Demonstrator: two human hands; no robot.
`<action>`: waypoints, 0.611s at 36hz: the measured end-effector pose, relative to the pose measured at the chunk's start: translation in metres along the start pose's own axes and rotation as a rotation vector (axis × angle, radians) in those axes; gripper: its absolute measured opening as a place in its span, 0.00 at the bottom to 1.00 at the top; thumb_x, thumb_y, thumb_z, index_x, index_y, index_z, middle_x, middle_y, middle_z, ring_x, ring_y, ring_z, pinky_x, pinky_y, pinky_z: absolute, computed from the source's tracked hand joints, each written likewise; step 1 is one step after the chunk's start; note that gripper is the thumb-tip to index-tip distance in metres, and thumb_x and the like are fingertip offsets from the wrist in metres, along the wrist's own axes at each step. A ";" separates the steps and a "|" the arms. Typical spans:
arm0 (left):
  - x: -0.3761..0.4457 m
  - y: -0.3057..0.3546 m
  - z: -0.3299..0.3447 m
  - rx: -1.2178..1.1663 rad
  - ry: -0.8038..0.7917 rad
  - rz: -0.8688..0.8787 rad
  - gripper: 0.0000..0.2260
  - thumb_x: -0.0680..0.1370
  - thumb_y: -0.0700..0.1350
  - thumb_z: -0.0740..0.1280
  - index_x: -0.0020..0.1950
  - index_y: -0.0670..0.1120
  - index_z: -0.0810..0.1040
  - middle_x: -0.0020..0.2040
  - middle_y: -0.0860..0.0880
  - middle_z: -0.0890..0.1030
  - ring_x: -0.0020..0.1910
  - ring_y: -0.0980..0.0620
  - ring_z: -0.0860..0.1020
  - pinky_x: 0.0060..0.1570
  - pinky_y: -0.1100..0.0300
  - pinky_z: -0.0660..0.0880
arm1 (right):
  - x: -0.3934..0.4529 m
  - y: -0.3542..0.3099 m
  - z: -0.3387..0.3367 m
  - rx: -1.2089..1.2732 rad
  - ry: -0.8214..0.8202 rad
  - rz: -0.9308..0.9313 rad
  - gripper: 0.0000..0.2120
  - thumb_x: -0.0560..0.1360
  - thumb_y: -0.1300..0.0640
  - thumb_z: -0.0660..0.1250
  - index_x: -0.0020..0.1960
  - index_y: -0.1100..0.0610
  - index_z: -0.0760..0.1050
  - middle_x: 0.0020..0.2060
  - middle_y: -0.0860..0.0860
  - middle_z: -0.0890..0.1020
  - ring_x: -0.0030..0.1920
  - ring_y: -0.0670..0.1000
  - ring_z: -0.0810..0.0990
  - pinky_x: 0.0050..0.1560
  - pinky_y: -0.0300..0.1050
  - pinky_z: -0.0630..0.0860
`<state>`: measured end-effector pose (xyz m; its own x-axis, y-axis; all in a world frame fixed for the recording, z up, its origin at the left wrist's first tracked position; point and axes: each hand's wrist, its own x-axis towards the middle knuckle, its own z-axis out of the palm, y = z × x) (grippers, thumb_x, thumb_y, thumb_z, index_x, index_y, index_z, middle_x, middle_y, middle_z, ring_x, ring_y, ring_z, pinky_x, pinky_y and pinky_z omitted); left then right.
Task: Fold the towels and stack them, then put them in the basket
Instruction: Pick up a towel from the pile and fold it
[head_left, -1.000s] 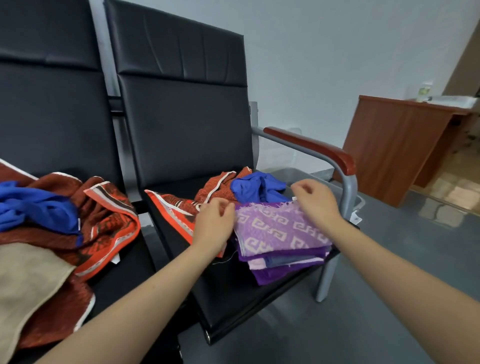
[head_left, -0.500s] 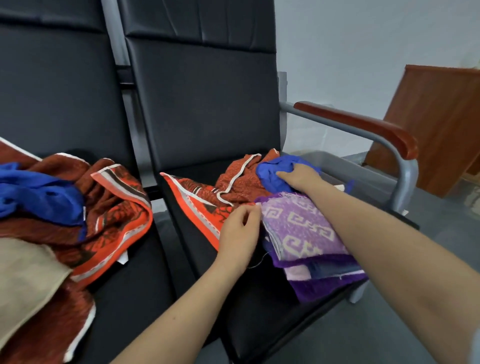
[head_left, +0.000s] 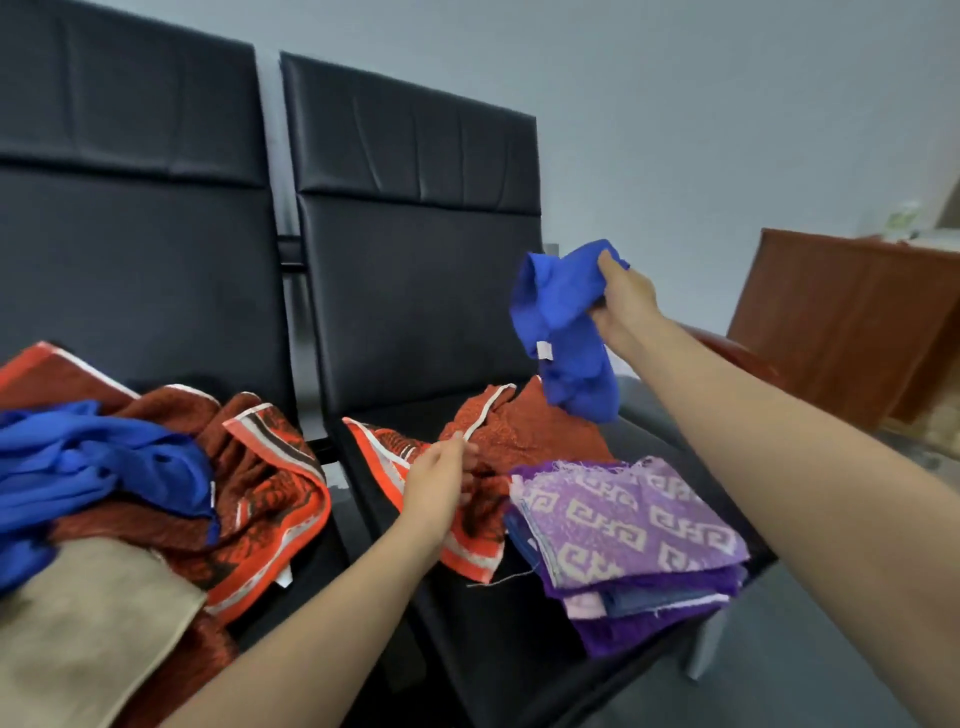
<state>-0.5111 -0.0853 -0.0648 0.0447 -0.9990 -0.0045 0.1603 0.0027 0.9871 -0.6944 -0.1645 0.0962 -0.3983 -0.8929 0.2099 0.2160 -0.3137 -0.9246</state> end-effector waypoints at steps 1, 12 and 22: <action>0.000 0.014 -0.009 -0.003 0.021 0.022 0.13 0.83 0.48 0.58 0.46 0.44 0.78 0.44 0.46 0.80 0.36 0.54 0.77 0.37 0.61 0.73 | -0.010 -0.014 0.013 0.068 -0.043 -0.009 0.07 0.82 0.59 0.61 0.47 0.59 0.73 0.44 0.52 0.80 0.46 0.51 0.80 0.52 0.46 0.77; -0.035 0.139 -0.141 0.061 0.305 0.415 0.07 0.81 0.51 0.60 0.50 0.50 0.75 0.47 0.51 0.77 0.49 0.52 0.77 0.53 0.54 0.76 | -0.144 -0.056 0.129 0.300 -0.423 0.089 0.08 0.82 0.57 0.61 0.50 0.59 0.77 0.47 0.54 0.83 0.43 0.49 0.83 0.44 0.41 0.80; -0.082 0.115 -0.262 0.227 0.208 0.136 0.14 0.78 0.60 0.60 0.57 0.54 0.75 0.57 0.53 0.79 0.61 0.50 0.76 0.58 0.52 0.74 | -0.263 0.013 0.176 0.361 -0.553 0.362 0.13 0.83 0.55 0.57 0.51 0.61 0.77 0.42 0.56 0.84 0.42 0.51 0.83 0.42 0.42 0.80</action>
<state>-0.2375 0.0085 0.0075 0.2547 -0.9595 0.1203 -0.0836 0.1021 0.9913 -0.4303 0.0094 0.0844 0.2384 -0.9625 0.1299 0.5653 0.0288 -0.8244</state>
